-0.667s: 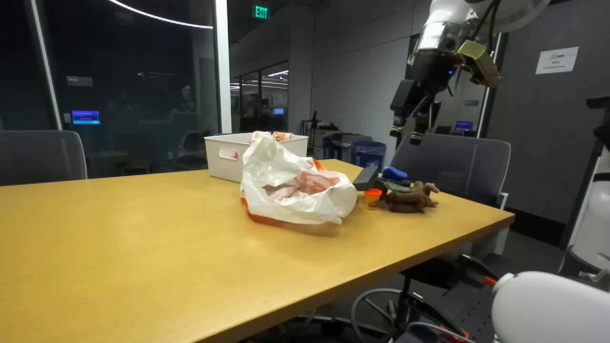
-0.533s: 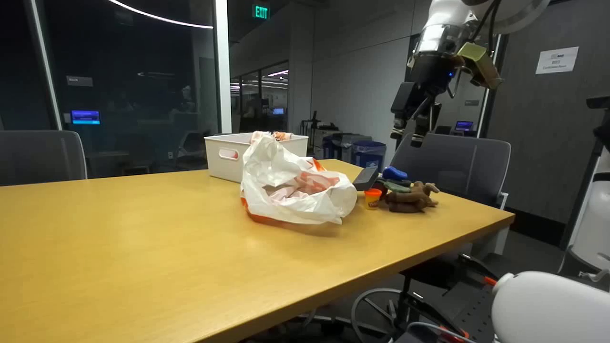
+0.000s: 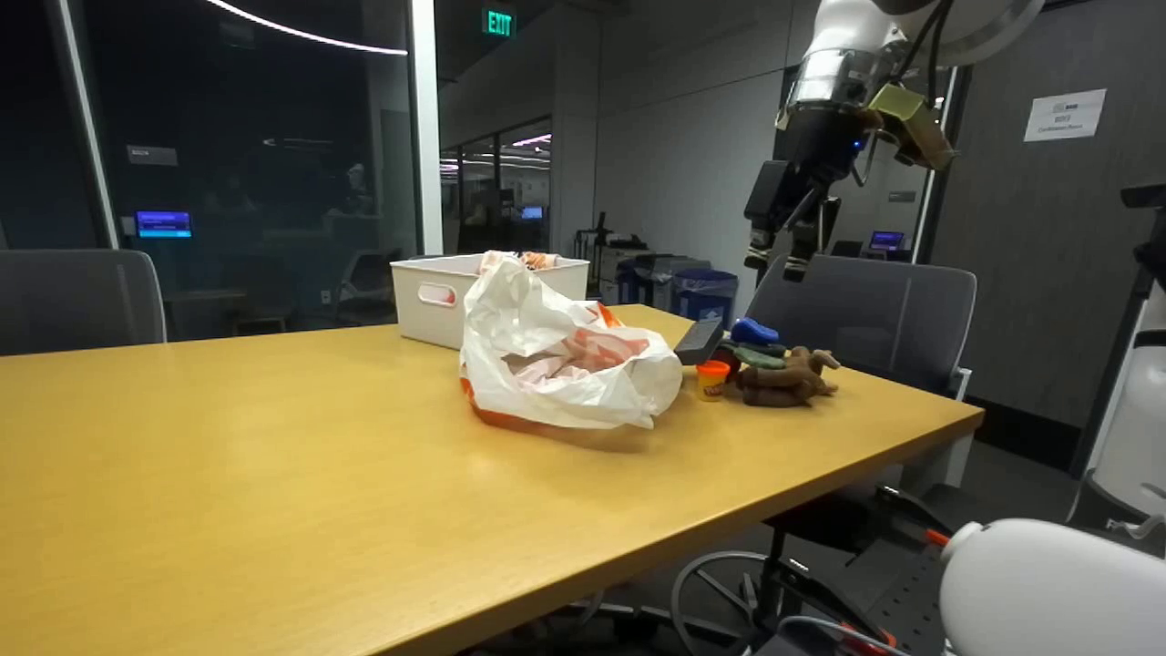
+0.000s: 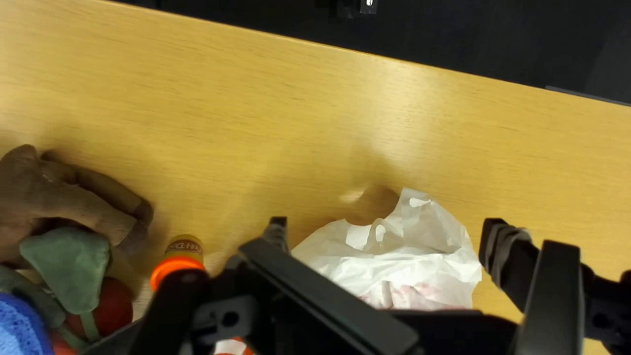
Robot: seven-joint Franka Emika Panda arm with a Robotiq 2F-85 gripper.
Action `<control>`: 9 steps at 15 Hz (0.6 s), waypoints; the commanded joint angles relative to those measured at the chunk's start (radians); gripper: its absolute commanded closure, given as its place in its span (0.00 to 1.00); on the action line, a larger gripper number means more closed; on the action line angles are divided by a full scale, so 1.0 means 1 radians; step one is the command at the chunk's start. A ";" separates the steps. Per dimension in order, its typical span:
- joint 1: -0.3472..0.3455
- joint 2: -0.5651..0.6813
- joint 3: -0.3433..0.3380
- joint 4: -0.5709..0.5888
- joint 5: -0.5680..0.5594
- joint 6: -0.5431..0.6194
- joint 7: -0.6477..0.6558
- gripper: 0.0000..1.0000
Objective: Put the duster, the turnip plush toy, the yellow container, the moose toy and the blue sponge in the plastic
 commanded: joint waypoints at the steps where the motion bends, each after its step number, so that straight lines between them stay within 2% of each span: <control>1: -0.064 0.088 0.051 0.009 -0.073 0.104 0.045 0.00; 6: -0.153 0.304 0.065 0.063 -0.168 0.303 0.143 0.00; 9: -0.179 0.453 0.071 0.130 -0.127 0.407 0.287 0.00</control>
